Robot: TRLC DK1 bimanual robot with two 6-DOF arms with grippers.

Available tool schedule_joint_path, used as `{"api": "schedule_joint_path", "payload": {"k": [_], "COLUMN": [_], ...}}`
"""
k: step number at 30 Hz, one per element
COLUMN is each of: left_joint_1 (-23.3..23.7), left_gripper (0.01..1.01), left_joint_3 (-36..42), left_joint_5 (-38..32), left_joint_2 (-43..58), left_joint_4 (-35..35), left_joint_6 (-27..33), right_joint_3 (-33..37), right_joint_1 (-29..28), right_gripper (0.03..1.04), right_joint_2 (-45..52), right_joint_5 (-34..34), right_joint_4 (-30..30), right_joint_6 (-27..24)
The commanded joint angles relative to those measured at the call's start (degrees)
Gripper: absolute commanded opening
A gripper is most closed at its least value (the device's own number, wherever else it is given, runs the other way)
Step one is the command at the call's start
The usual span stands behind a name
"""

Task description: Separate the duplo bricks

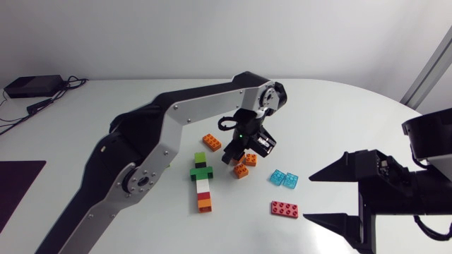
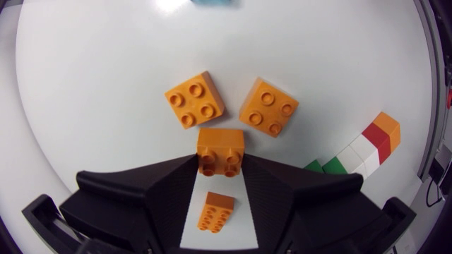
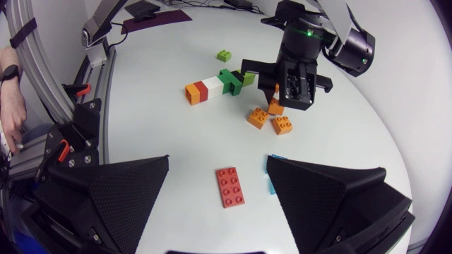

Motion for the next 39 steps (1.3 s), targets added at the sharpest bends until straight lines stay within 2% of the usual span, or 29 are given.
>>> {"api": "schedule_joint_path", "payload": {"k": [1,5,10,16,19,23,29,36,39], "left_joint_1": [-0.67,-1.28,-0.75,3.73,6.89,10.85,14.19,15.42,14.98], "left_gripper": [0.592,0.766,0.818,0.834,0.846,0.859,0.857,0.856,0.854], "left_joint_3": [0.77,0.68,2.17,1.12,-6.53,-26.13,-50.21,-64.01,-68.32], "left_joint_5": [-0.35,-0.26,1.59,10.2,14.33,16.09,17.14,21.1,21.1], "left_joint_2": [2.37,2.46,0.79,-7.56,-15.12,-28.39,-42.45,-49.57,-49.75], "left_joint_4": [-0.57,-0.65,-0.74,-1.88,0.49,9.89,17.01,19.39,22.64], "left_joint_6": [-1.05,-1.93,-3.6,-7.03,-7.73,-6.24,-1.84,-0.17,-0.09], "right_joint_3": [-1.85,-2.38,-2.56,-1.24,-0.45,0.34,2.1,4.74,5.88], "right_joint_1": [0.2,-0.06,-0.06,0.82,2.66,6.0,11.1,19.19,21.56], "right_gripper": [1.0,1.0,1.0,1.0,1.0,1.0,1.0,1.0,1.0], "right_joint_2": [-0.93,-2.25,-2.69,-2.42,-1.63,-0.05,3.2,11.73,12.96], "right_joint_5": [-0.1,-0.1,-0.27,-0.27,-0.01,1.4,3.94,10.62,11.94], "right_joint_4": [-1.32,-2.02,-2.02,-1.85,-1.32,0.35,2.99,11.25,11.69], "right_joint_6": [-1.64,-1.64,-1.38,0.12,1.43,3.63,7.32,17.26,18.57]}}
